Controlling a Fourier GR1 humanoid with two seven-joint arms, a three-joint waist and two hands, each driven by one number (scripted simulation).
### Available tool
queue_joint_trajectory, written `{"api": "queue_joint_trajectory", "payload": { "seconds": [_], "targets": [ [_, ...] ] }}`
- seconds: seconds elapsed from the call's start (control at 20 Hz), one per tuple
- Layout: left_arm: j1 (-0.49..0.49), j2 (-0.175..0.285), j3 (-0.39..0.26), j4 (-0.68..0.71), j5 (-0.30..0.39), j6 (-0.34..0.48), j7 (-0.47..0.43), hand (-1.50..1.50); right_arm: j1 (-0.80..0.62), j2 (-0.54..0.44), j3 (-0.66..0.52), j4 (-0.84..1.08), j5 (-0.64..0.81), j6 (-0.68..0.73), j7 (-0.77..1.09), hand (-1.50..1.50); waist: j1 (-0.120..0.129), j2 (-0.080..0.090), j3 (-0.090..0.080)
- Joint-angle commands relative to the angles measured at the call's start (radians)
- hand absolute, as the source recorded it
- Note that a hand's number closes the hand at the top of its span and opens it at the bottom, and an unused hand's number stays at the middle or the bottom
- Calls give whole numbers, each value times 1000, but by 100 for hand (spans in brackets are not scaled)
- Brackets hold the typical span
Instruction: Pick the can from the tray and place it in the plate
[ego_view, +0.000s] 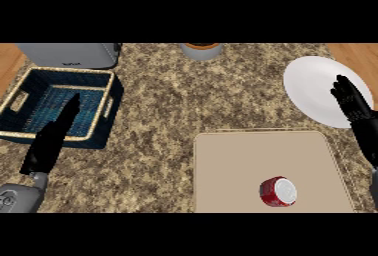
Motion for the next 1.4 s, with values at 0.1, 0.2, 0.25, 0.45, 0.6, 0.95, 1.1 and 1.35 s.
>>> {"api": "queue_joint_trajectory", "payload": {
  "seconds": [0.1,0.2,0.25,0.45,0.6,0.95,1.1,1.35],
  "targets": [
    [-53,-47,33,-4,52,-3,49,0,-41,6,77,6,-171,295,-32,150,46,17,-5],
    [-49,-95,33,-10,76,18,42,0,-55,10,132,30,-248,456,-67,150,75,24,-3],
    [-43,-105,55,-13,102,20,34,0,-63,24,159,32,-284,518,-79,150,97,26,-3],
    [-7,-123,67,-18,161,-14,60,0,19,38,21,163,-109,301,-363,-150,58,25,1],
    [-56,-140,70,20,149,-7,72,0,32,-30,61,289,-80,529,-564,-150,47,24,-3],
    [-27,-147,82,31,141,-23,56,0,-13,-157,183,343,233,454,-806,-150,44,17,-5],
    [-84,-151,91,53,132,-12,110,0,-29,-196,224,330,282,419,-791,-150,36,16,-6],
    [-53,-165,107,55,113,-28,61,0,-56,-228,249,271,300,412,-725,-150,36,15,-7]
  ]
}}
